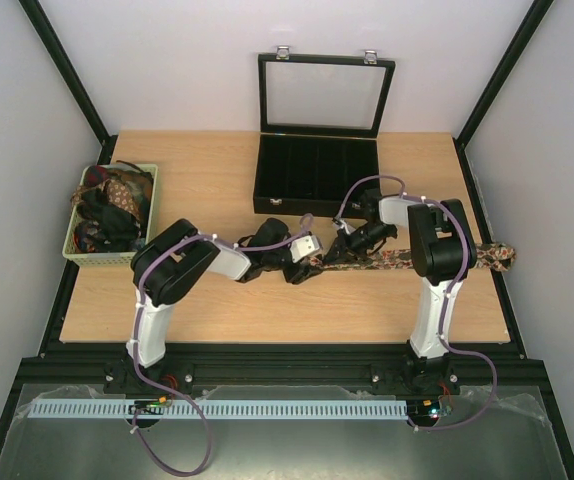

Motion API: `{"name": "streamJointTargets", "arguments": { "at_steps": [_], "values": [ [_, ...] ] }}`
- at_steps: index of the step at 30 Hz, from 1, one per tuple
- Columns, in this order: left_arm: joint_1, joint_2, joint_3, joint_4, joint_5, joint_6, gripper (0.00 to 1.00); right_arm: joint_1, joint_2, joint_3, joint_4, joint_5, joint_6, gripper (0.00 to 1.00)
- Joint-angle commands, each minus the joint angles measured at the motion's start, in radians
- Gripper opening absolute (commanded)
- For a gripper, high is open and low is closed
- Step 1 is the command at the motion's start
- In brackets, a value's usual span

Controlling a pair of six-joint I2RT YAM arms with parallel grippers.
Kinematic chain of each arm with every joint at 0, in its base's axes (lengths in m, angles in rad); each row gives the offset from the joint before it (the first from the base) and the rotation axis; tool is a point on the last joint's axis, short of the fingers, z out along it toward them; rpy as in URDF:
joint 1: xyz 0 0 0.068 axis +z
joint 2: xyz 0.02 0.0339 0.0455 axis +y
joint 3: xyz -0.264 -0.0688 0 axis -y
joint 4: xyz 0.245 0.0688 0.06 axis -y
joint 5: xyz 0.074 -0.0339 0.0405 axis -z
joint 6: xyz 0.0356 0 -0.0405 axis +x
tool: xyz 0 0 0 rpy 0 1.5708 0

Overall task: Roll the ties
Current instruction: Roll the tie at the center of the board.

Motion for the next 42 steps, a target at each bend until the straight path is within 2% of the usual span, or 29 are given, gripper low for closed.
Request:
{"name": "streamJointTargets", "arguments": {
  "at_steps": [1,5,15,17,20,23,26,29,35,39,42],
  "values": [
    [0.047,0.023,-0.086,-0.034,0.073,-0.056,0.69,-0.014,0.052,-0.042,-0.016,0.14,-0.054,0.01],
    [0.067,0.031,-0.122,0.058,0.137,-0.041,0.71,-0.019,0.065,-0.064,0.0,0.183,-0.071,0.01],
    [0.009,0.134,-0.076,0.205,0.16,0.038,0.62,-0.016,0.091,-0.042,-0.011,0.183,-0.055,0.01],
    [-0.005,0.143,-0.065,0.203,0.154,0.051,0.57,-0.015,0.097,-0.039,-0.017,0.183,-0.058,0.01],
    [-0.01,0.125,-0.059,0.186,0.125,0.049,0.44,-0.01,0.1,-0.038,-0.016,0.182,-0.06,0.01],
    [-0.012,0.084,-0.057,0.157,0.109,0.041,0.41,-0.008,0.097,-0.047,-0.005,0.183,-0.053,0.01],
    [-0.017,0.068,-0.03,0.119,0.108,0.02,0.4,-0.003,0.092,-0.062,0.012,0.178,-0.044,0.02],
    [-0.037,0.093,0.039,0.012,0.059,0.024,0.4,0.003,0.093,-0.065,0.017,0.16,-0.028,0.03],
    [-0.045,0.112,0.103,-0.251,-0.1,0.02,0.36,-0.054,0.023,-0.002,-0.072,0.157,-0.067,0.19],
    [-0.047,0.092,0.096,-0.384,-0.177,0.039,0.35,-0.111,0.011,0.052,-0.167,0.158,-0.127,0.24],
    [-0.047,0.071,0.097,-0.458,-0.213,0.061,0.34,-0.133,-0.013,0.083,-0.215,0.085,-0.142,0.32]
  ]
}}
